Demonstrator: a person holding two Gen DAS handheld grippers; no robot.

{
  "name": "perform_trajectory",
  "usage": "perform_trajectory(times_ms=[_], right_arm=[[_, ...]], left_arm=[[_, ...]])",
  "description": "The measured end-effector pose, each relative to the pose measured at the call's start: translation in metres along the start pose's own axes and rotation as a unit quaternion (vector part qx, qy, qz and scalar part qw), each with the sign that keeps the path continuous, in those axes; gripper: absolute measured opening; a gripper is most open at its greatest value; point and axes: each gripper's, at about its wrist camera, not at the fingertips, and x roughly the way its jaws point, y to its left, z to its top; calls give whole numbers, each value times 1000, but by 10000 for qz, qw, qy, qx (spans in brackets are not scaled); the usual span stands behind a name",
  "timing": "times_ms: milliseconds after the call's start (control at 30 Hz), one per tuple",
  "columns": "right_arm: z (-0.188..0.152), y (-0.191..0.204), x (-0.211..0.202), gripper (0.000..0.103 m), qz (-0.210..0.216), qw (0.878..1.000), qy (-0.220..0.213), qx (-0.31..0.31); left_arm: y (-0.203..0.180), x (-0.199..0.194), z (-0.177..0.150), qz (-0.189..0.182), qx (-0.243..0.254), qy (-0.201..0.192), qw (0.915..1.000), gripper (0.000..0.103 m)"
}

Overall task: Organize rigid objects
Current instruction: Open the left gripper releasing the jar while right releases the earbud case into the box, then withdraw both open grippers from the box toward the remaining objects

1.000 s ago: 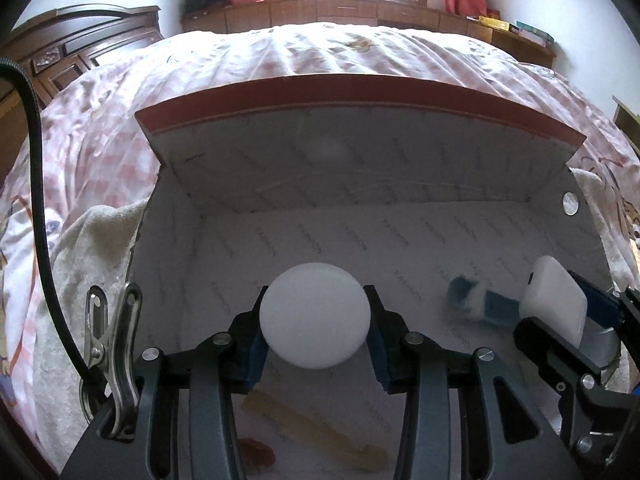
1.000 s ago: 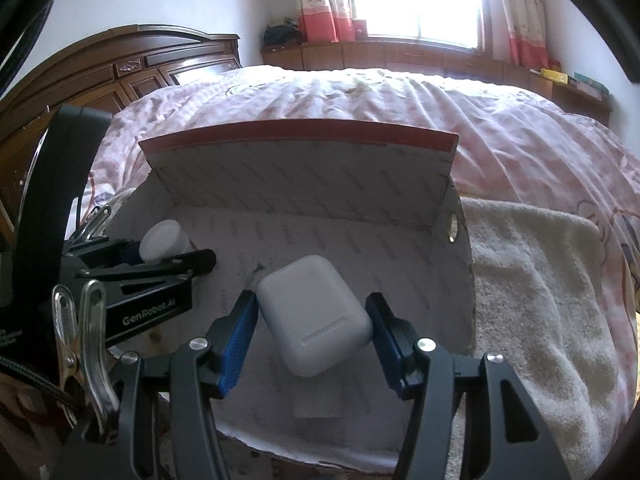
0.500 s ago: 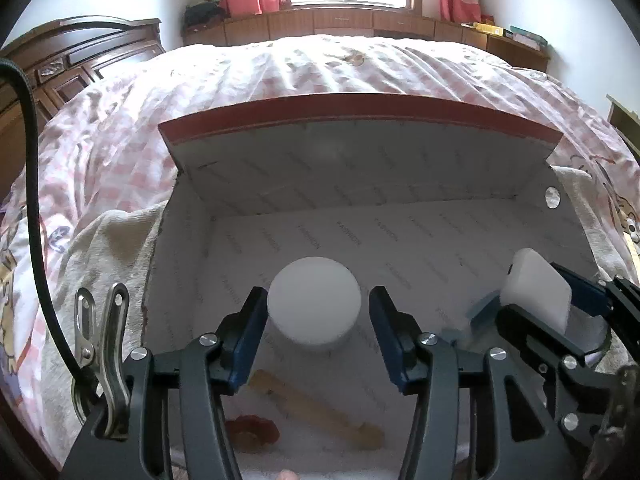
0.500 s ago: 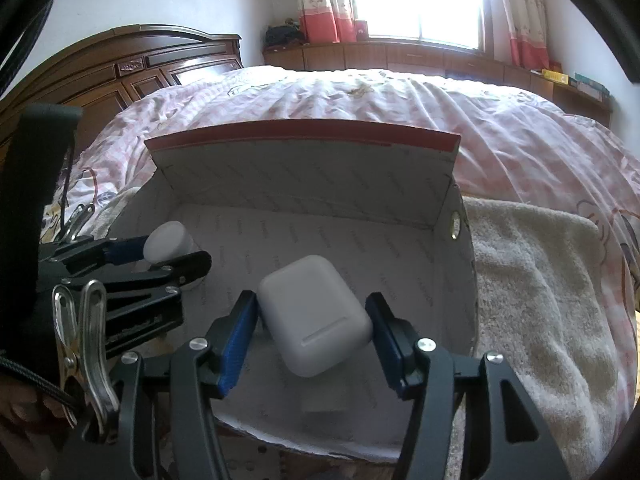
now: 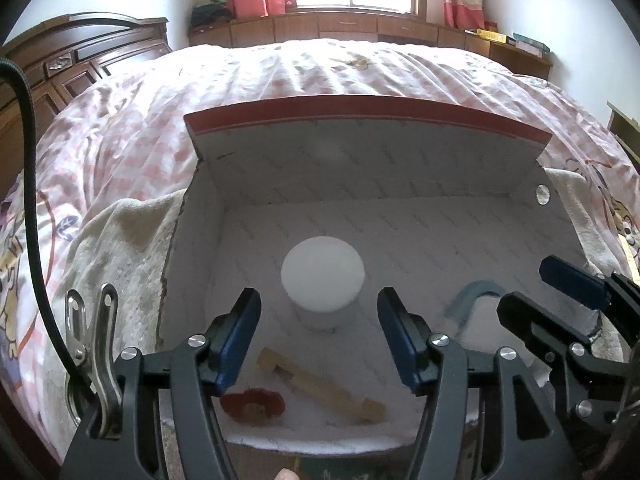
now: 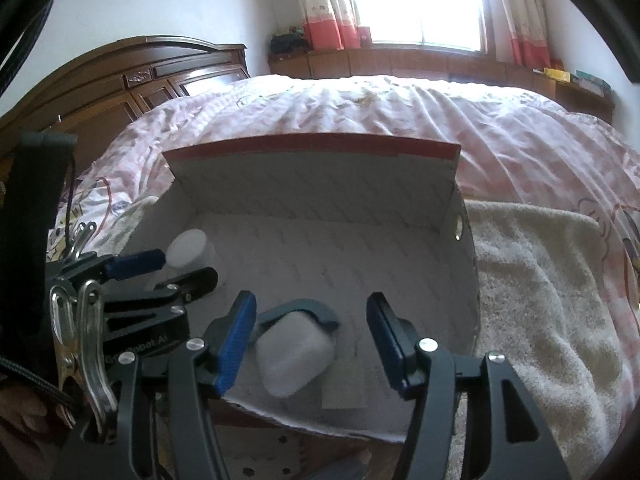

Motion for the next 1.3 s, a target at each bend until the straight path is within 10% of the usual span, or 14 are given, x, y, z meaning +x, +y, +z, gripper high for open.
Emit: perform_trajectory(times_ms=[1300], right_arm=[[-50, 14, -55, 61, 52, 9996, 4, 282]], left_arm=[[4, -66, -55, -193, -161, -134, 9996, 62]])
